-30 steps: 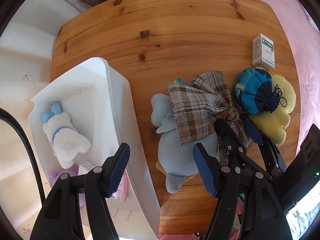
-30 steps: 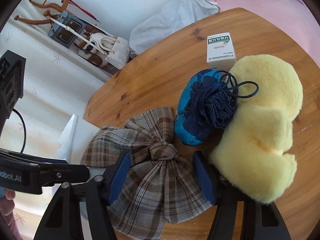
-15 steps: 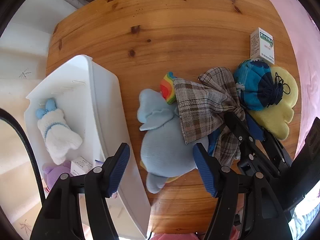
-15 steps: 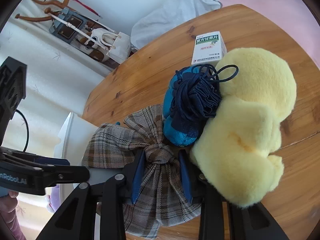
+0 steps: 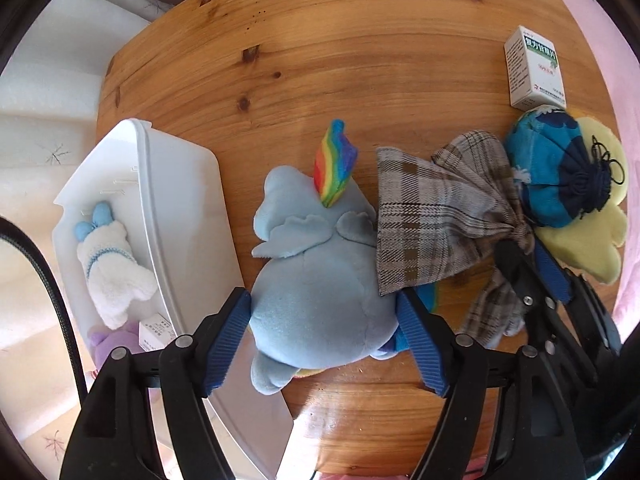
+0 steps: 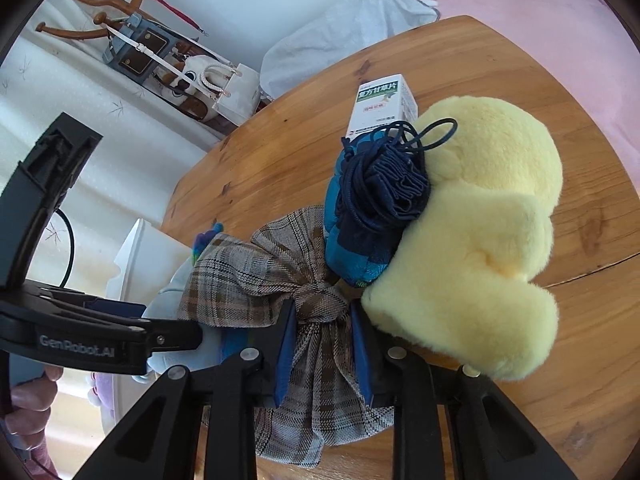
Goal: Organize objects
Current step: 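Grasp the blue pony with left tool while right tool grasps the plaid bow and duck, then carry the blue pony to the tray with left tool while right tool carries the plaid bow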
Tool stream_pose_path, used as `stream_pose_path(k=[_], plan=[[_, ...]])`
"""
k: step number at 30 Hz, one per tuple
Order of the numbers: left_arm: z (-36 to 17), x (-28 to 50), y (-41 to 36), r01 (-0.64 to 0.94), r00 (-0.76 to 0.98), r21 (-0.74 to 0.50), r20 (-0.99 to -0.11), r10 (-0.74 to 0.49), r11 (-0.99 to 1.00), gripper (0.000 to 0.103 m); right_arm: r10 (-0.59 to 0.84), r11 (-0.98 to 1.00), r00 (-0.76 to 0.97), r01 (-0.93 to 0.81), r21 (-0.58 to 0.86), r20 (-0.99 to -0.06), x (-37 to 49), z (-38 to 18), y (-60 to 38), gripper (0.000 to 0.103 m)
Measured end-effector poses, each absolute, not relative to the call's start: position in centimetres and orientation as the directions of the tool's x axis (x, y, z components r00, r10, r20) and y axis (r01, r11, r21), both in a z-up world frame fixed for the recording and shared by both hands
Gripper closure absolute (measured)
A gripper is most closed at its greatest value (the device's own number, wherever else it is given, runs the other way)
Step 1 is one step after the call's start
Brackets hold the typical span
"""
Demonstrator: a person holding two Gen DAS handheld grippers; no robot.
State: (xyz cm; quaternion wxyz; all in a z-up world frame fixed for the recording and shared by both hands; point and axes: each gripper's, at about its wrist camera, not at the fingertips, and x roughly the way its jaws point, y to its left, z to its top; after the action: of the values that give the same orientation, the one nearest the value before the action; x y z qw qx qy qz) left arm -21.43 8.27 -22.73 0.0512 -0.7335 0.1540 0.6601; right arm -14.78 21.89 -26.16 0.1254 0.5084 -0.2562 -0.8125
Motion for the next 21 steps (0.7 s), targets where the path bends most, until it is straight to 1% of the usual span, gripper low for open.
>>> stream_pose_path(k=[12,16,21], plan=[[-24.5,-21.7,9.5,-0.292,0.069,0.2,-0.971,-0.229,-0.935,0.017,-0.491,-0.816,-0.447,-0.064,0.575,-0.748,-14.3,-26.4,22.7,0.077],[-24.9,-21.7,9.9,-0.303,0.058,0.217,-0.968,-0.246,-0.928,0.016,-0.492,-0.817,-0.446,-0.062,0.574,-0.748,-14.0,-26.3,22.7,0.077],[-25.6,-21.7,10.3,-0.317,0.081,0.202,-0.968,-0.239,-0.927,0.016,-0.487,-0.823,-0.455,-0.048,0.567,-0.746,-13.7,-25.9,22.7,0.077]])
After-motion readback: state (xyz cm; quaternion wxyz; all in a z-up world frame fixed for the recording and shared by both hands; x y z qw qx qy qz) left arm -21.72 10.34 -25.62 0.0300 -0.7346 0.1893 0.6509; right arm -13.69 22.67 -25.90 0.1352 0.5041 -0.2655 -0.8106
